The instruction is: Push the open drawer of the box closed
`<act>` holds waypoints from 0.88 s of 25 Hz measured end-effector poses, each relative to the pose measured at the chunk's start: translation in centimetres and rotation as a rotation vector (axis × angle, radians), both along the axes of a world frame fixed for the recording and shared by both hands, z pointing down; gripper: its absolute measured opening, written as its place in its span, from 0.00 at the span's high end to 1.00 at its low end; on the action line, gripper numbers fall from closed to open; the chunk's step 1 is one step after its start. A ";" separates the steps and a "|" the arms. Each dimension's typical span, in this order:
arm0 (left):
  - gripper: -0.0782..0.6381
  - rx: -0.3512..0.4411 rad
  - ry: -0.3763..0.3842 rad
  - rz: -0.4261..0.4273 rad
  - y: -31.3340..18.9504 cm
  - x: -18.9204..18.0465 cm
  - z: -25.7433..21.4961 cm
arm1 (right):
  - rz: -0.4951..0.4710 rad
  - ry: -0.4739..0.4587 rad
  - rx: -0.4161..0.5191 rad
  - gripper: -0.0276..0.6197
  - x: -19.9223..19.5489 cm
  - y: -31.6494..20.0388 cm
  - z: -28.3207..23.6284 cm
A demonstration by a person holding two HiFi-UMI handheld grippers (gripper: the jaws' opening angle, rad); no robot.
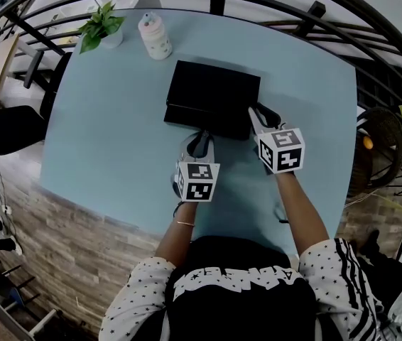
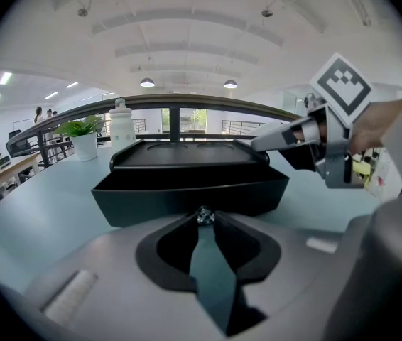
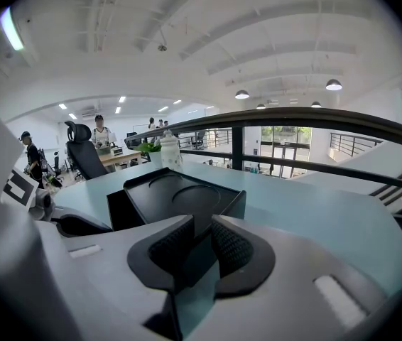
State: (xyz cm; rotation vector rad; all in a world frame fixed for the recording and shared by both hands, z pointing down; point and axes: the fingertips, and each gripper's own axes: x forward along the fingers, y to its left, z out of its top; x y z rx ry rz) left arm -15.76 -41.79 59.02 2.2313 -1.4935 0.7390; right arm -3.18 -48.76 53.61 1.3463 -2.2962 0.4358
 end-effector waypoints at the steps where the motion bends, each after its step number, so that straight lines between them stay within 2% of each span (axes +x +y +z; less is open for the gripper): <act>1: 0.89 0.000 0.002 0.000 0.0 0.0 0.0 | -0.002 0.000 -0.001 0.86 0.0 0.0 0.0; 22: 0.89 0.000 0.013 0.001 -1.6 0.5 -0.2 | -0.014 0.018 -0.004 0.86 0.1 0.1 -0.2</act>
